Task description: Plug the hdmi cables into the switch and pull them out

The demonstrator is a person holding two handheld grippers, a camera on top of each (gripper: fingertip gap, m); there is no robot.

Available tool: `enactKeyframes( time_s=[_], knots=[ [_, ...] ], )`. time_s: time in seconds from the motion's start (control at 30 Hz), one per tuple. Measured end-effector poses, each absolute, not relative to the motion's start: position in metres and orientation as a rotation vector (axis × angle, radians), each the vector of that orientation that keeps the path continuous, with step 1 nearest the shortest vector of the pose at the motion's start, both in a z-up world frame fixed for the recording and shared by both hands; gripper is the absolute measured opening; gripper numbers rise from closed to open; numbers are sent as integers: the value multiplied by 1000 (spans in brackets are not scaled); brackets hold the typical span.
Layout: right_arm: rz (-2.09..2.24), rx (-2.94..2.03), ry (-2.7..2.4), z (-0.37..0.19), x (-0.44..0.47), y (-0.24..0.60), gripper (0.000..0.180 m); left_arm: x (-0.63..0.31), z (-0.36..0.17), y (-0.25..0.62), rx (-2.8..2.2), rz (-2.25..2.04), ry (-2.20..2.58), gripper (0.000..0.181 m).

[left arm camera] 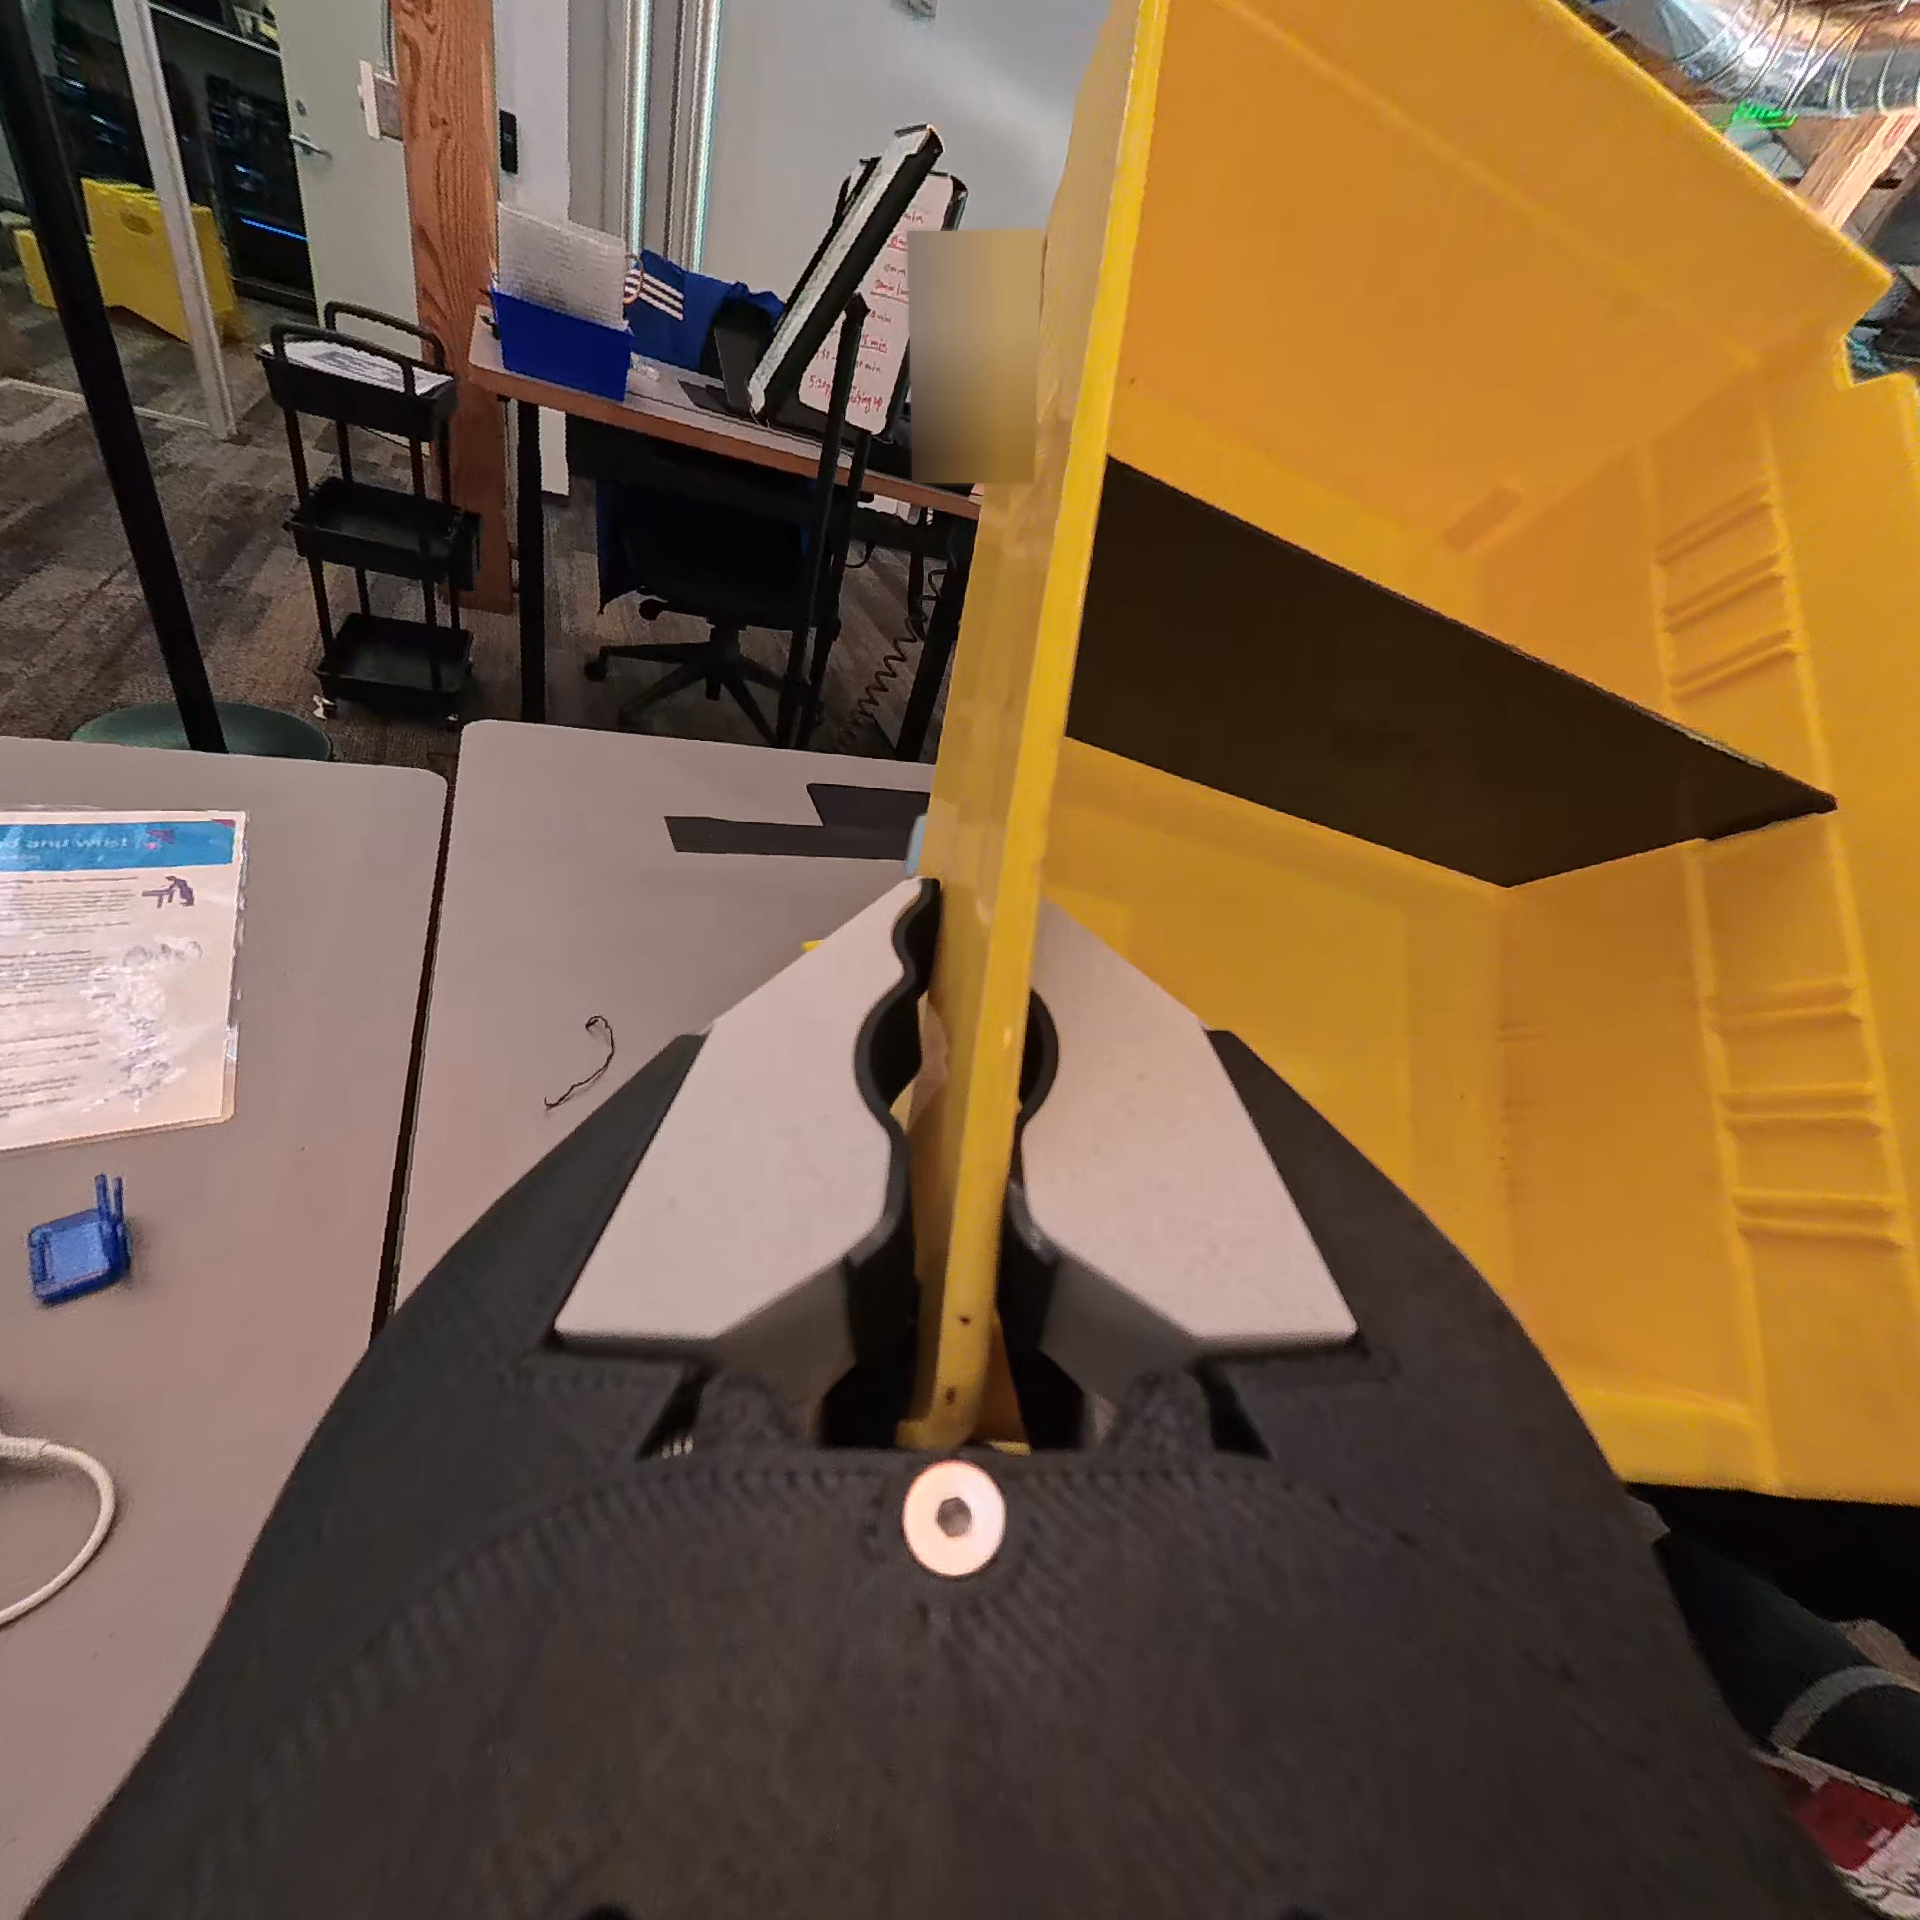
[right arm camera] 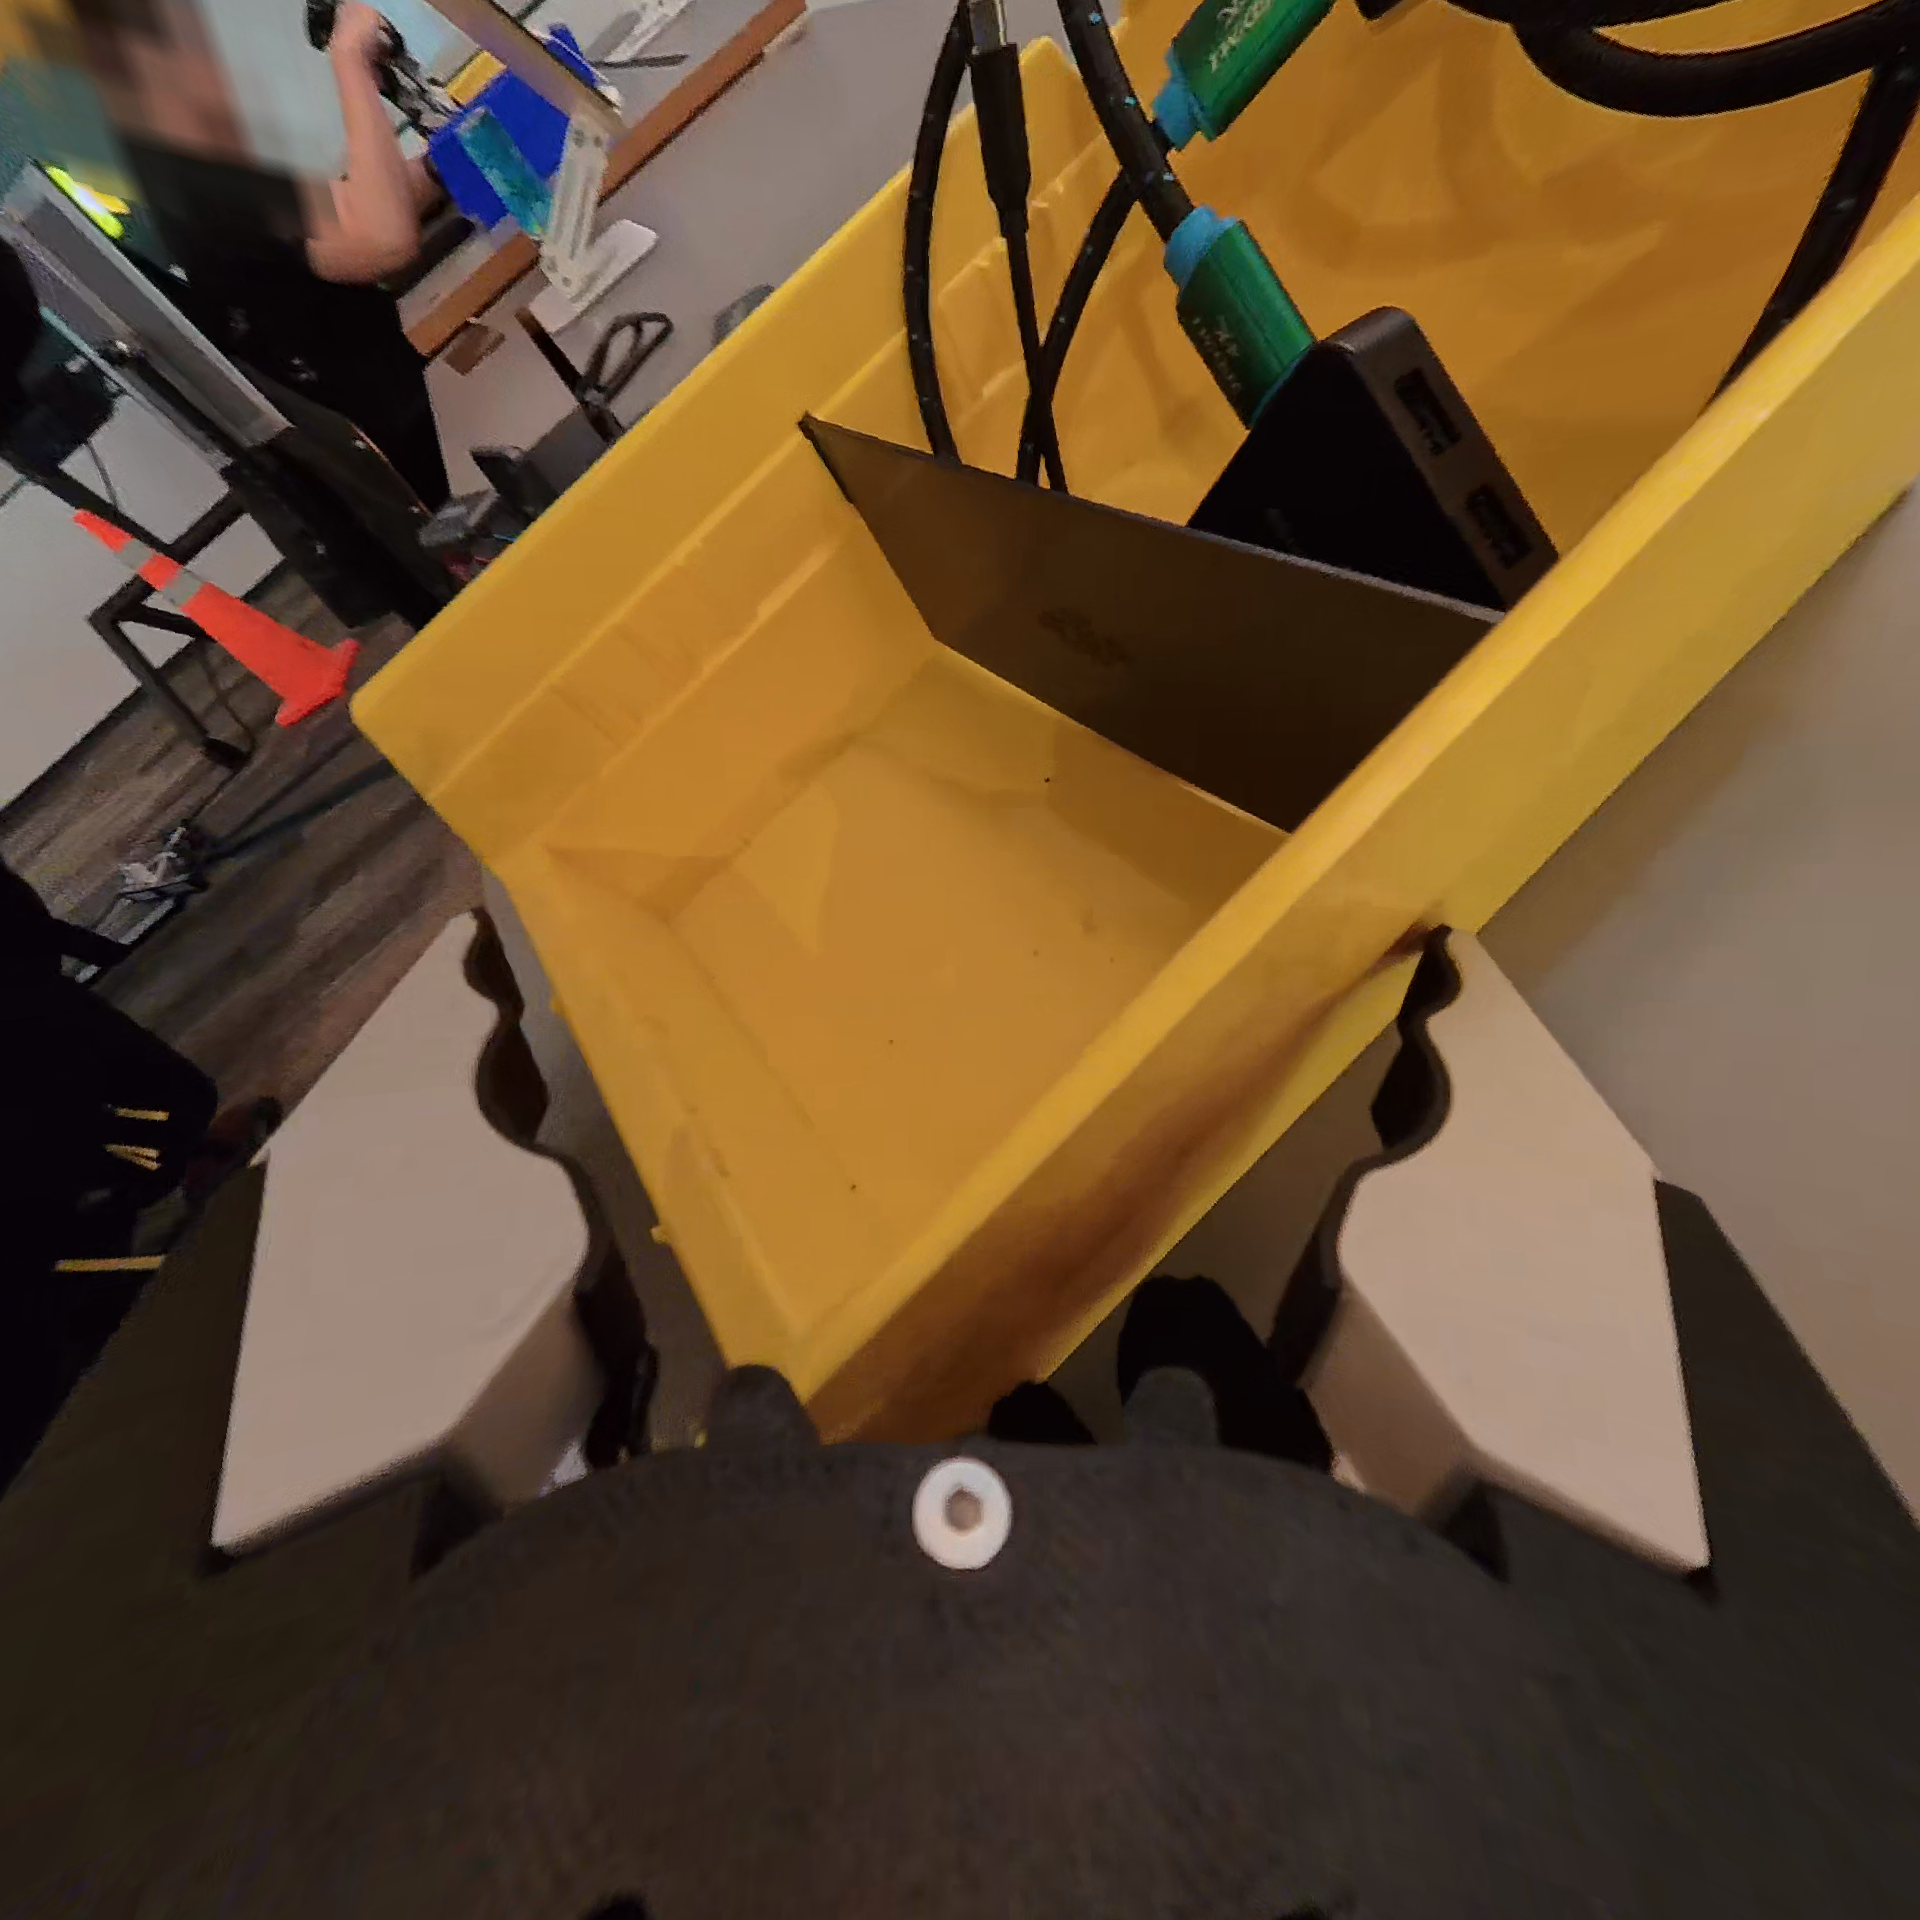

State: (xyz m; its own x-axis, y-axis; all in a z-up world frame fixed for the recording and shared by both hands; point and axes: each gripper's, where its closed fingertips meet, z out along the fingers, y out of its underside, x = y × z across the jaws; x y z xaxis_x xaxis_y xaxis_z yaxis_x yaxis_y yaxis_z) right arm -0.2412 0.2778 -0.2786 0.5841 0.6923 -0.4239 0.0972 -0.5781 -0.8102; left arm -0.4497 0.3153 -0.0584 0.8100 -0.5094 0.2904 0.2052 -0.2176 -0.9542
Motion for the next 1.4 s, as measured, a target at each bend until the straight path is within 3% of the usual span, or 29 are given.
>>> enactKeyframes(
  time_s=[0.33,0.63,0.7,0.8,1.03,1.4],
  knots=[
    [1237,-1988,-559,-266,-285,279,159,-442,-58,318,-1679,-661,256,4],
    [1505,-1907,-736,-252,-322,217,159,-424,-56,320,-1695,-657,298,4],
    [1618,-1900,-786,-250,-325,202,149,-420,-55,319,-1698,-657,311,4],
    [1557,-1918,-760,-252,-311,208,148,-412,-52,318,-1696,-662,326,4],
    [1437,-1850,-688,-222,-225,218,141,-364,-54,325,-1717,-700,406,4],
    [1169,-1494,-138,-136,39,219,137,-176,-118,333,-1864,-619,717,4]
  ],
)
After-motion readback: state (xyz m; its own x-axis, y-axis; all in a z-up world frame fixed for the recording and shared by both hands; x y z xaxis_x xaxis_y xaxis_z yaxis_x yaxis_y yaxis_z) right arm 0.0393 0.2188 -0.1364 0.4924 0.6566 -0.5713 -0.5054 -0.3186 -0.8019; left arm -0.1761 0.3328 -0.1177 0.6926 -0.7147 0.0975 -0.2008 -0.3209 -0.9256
